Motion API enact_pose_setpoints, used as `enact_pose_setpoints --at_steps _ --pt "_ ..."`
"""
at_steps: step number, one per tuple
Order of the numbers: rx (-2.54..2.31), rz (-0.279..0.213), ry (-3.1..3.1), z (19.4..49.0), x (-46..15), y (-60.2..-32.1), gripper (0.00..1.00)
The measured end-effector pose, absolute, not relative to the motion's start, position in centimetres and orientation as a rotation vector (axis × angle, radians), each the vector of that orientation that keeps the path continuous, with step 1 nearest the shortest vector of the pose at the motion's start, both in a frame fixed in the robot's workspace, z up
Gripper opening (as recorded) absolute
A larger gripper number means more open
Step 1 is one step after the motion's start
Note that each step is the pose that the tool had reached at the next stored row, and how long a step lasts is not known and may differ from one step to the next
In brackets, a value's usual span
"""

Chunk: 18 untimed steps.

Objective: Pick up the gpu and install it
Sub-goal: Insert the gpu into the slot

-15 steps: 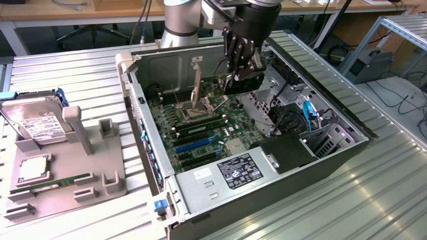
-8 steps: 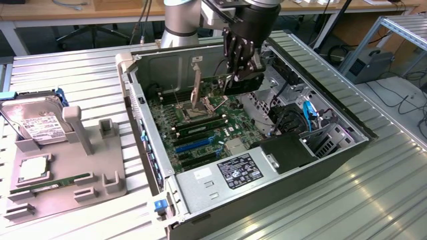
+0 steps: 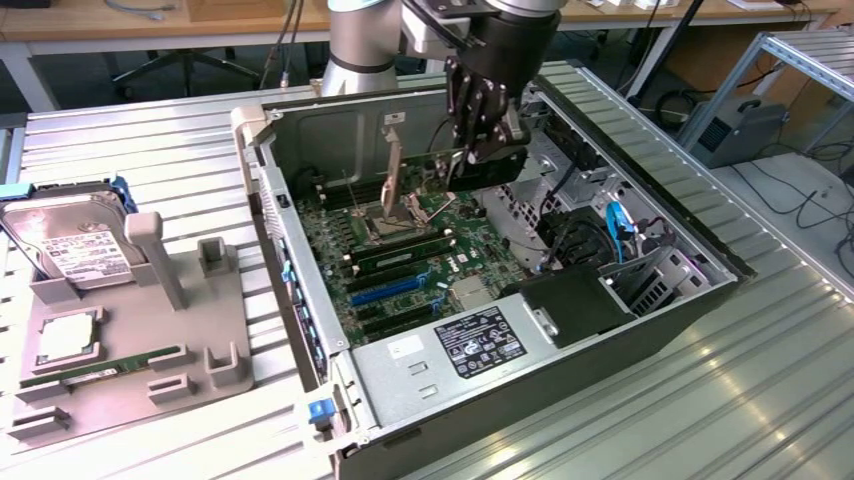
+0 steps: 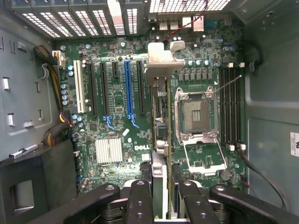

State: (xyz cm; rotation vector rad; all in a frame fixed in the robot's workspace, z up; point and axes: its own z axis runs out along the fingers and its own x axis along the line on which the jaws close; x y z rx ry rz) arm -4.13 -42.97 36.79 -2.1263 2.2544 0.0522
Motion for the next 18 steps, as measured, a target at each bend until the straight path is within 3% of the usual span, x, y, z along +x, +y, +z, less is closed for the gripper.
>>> enact_pose_setpoints --at_steps 18 --pt "-2.126 0.052 2.254 36.47 -4.23 -42.99 0.27"
